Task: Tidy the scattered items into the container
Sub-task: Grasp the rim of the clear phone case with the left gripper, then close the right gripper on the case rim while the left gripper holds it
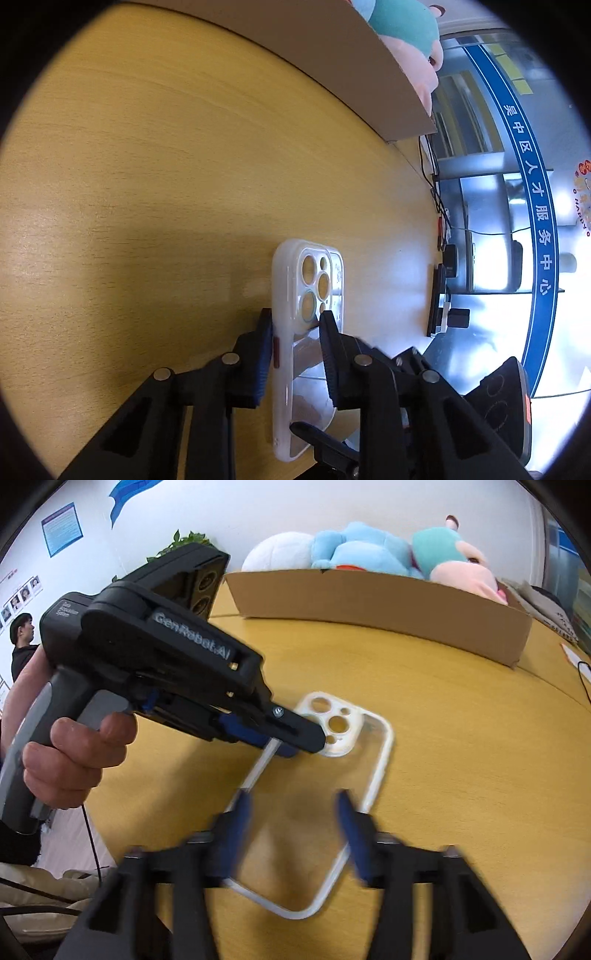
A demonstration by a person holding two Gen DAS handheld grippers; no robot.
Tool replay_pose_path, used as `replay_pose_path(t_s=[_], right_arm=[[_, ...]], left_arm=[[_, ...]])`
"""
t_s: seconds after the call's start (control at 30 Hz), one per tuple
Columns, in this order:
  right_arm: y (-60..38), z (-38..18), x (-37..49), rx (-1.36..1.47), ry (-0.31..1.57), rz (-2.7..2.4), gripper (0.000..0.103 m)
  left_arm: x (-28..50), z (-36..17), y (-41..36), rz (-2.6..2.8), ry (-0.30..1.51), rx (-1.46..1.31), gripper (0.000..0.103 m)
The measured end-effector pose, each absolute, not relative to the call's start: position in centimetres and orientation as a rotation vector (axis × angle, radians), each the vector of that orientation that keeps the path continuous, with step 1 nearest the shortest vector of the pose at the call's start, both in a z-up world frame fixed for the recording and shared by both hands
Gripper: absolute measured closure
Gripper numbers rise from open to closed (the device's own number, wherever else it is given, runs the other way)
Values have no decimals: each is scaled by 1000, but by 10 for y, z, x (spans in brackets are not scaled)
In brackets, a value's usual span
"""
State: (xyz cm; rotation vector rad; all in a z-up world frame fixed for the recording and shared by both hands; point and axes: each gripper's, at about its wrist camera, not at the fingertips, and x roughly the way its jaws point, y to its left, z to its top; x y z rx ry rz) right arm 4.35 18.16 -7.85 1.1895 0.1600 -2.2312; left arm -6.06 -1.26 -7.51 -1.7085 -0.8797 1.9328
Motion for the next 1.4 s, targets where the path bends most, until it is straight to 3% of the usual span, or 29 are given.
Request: replay_pose_path(t_s=[0.07, 0.27, 0.5, 0.7, 1.2, 1.23, 1.27, 1.33, 1.37, 1.4], right_arm=[[185, -81, 38, 1231, 135, -2248, 19], [189, -81, 33, 1280, 116, -2271, 11], [199, -72, 20, 1259, -20, -2227, 10], [202, -74, 15, 1250, -169, -2120, 9], [147, -52, 38, 1079, 94, -2159, 9], [147, -52, 36, 1082, 116, -2195, 14], [144, -54, 31, 1101, 150, -2227, 29], [139, -62, 25, 1147, 208, -2242, 48], [138, -64, 25, 1155, 210, -2226, 62], [136, -63, 26, 1147, 222, -2224, 64]], left_arm=[[-60, -72, -11, 1947, -866, -1705, 80], [-57, -59, -6, 1978, -807, -1664, 84], [-56, -35, -19, 2014, -820, -1514, 92], [-60, -42, -33, 2027, -829, -1540, 92], [-73, -9, -27, 2083, -849, -1470, 95], [-76, -11, -27, 2082, -863, -1480, 95], [-78, -13, -27, 2079, -879, -1485, 95], [-81, -15, -28, 2076, -903, -1490, 95], [-81, -15, -28, 2082, -902, -1494, 94], [-82, -15, -29, 2086, -902, -1496, 94]])
